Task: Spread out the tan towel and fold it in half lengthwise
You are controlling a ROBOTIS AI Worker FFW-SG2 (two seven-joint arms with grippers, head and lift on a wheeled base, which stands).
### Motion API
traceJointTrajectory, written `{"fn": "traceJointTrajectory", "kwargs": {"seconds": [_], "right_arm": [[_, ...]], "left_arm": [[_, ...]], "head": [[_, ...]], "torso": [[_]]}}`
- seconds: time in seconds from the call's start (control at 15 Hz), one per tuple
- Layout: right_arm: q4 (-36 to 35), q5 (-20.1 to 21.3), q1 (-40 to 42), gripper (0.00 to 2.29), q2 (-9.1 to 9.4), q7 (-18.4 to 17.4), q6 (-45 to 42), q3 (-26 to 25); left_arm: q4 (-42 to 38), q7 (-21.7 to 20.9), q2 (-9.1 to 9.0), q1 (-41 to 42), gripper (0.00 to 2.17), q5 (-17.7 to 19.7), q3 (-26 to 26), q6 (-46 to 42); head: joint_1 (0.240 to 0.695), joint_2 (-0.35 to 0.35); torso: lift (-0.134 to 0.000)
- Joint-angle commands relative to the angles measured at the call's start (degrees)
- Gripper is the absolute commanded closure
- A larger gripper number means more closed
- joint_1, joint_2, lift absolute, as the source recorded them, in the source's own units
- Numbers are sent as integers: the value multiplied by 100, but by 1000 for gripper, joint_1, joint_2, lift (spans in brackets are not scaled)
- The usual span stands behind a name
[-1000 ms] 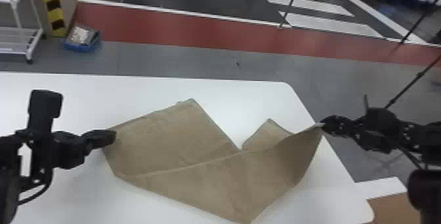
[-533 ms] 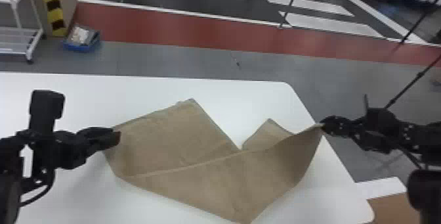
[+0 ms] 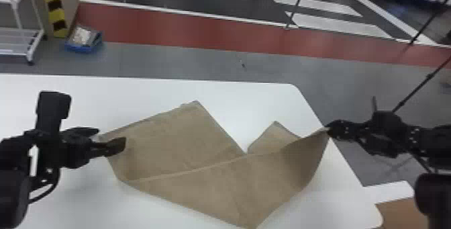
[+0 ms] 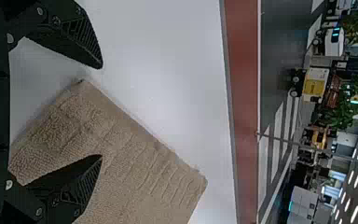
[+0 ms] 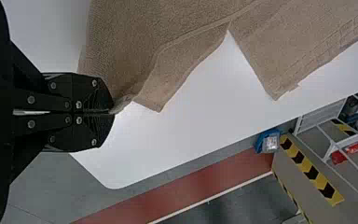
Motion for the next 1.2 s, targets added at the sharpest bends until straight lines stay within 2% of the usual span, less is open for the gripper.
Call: {"fn": "traceJointTrajectory", "kwargs": {"seconds": [0.0,0.13,0.27,0.33,0.47,0.8,1.0,1.07,1.13], "right_arm": [[14,0,-8,2165,-3,45,0,-1],[31,9,-8,2162,6,45,0,8],[49,9,-8,2162,6,45,0,-1],[58,9,-8,2162,6,45,0,-1],[58,9,-8,2162,6,45,0,8],[31,-132,-272,2165,59,45,211,184],[-57,-114,-298,2162,182,45,228,193],[-57,-88,-307,2165,199,45,228,228],[-57,-70,-307,2162,208,45,228,263]], "left_arm": [[-24,-111,27,36,245,8,-12,19],[-95,-366,27,115,974,8,-3,1],[-191,-339,27,177,1838,8,14,1],[-218,-322,27,212,1983,8,32,1],[-429,-286,27,291,2091,34,120,-34],[-956,-286,35,317,2094,96,656,300],[-1149,-374,53,449,2088,148,700,423],[-1149,-366,44,467,2067,148,691,423],[-1123,-366,44,467,1771,140,656,423]], "head": [[695,-350],[695,-350],[695,-350],[695,-350],[695,-350],[695,-350],[695,-346],[695,-339],[695,-336]], "torso": [[-118],[-118],[-118],[-118],[-118],[-118],[-118],[-118],[-118]]}}
